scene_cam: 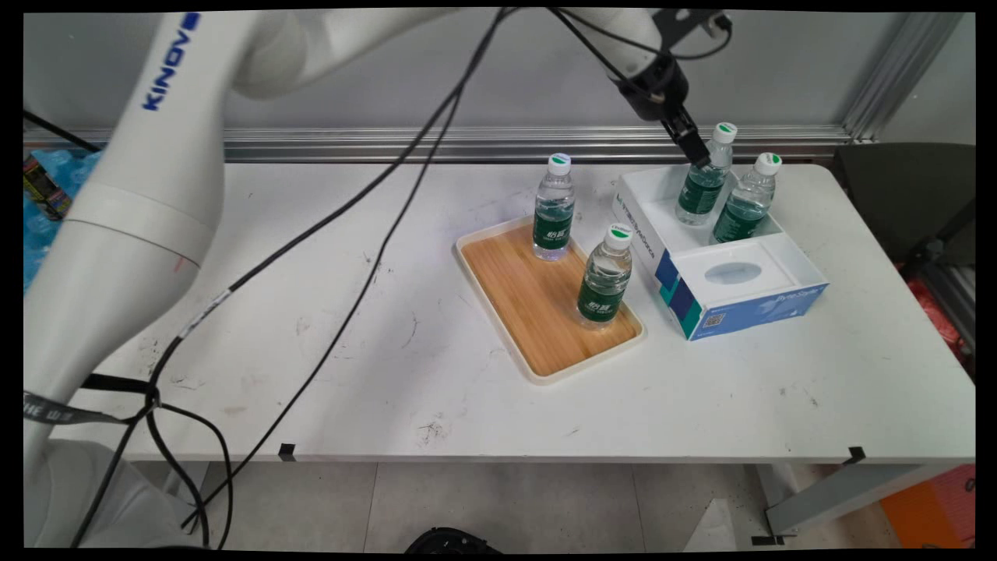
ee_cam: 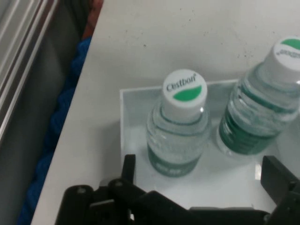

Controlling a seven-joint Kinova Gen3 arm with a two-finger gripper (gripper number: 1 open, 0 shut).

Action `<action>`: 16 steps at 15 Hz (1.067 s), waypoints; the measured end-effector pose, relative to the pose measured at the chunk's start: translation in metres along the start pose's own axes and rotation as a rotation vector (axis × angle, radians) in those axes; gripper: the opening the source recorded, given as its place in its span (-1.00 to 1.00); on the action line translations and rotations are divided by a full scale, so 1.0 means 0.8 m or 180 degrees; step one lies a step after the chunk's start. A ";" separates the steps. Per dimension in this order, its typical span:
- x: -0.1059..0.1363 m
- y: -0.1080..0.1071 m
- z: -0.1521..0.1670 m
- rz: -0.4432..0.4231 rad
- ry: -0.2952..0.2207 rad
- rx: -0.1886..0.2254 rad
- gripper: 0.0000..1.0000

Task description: Pick up the green bottle from the white box

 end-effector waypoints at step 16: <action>0.008 -0.007 0.113 0.0070 0.0133 0.0096 -1.00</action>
